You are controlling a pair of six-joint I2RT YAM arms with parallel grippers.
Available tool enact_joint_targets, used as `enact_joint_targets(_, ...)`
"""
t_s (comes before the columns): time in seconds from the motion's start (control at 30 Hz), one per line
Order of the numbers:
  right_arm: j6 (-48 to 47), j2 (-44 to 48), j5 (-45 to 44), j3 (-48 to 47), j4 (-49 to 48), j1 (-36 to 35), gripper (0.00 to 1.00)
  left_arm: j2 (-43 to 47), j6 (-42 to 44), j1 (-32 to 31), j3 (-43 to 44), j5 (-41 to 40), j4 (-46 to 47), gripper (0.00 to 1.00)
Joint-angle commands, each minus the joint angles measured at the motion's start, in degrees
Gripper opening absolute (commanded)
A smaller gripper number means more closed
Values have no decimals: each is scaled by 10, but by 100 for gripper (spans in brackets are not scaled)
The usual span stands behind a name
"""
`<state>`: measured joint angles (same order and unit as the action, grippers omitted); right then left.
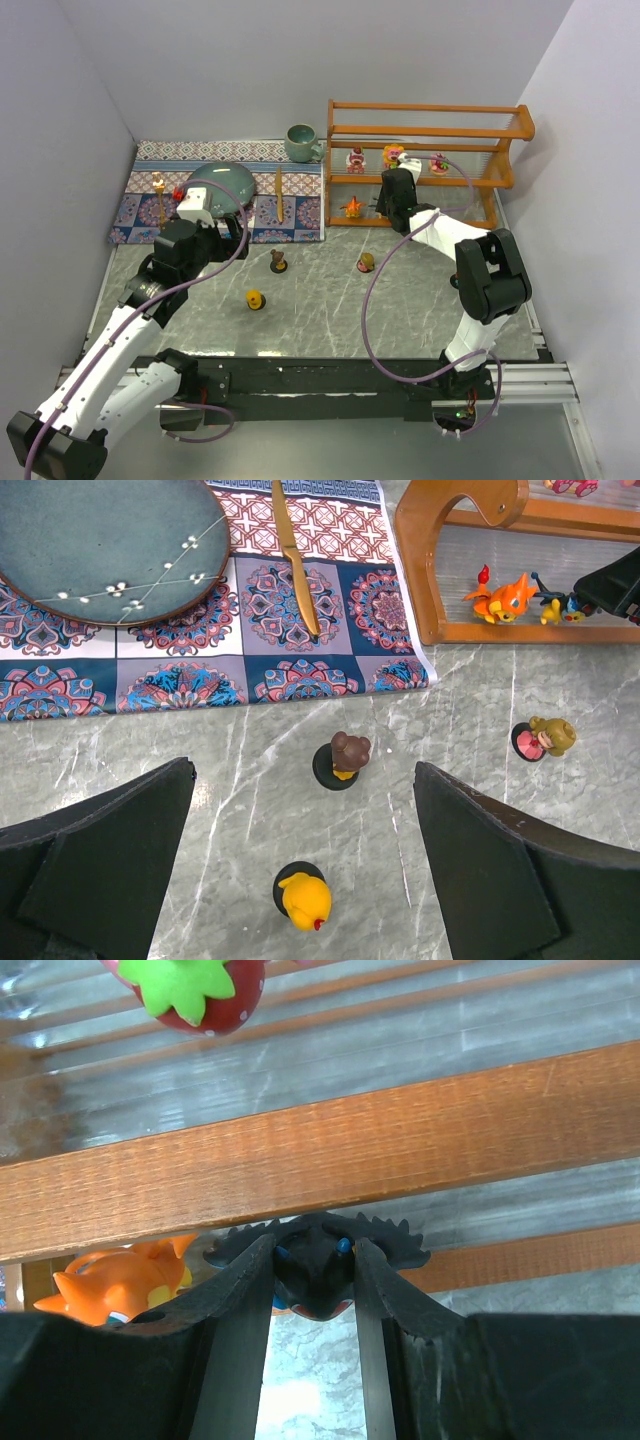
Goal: Place and organize the plastic toys onto the shelf
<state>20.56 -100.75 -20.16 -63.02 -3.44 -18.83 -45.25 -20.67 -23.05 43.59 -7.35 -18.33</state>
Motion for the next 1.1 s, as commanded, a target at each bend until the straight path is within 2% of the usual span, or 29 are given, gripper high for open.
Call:
enact_joint_targets(0.0,12,-8,-16,-19,-31,6,10,-1,4,2,1,7,15,97)
enact_joint_targets(0.37,16,-14,-22,-19,-36,7,14,-3,5,2,1,8,15,97)
enact_joint_targets(0.63,16,-18,-22,-21,-33,8,33,-2,5,2,1,9,15,97)
enact_joint_targets(1.07,18,-24,-19,-31,-26,7,46,-2,5,2,1,9,15,97)
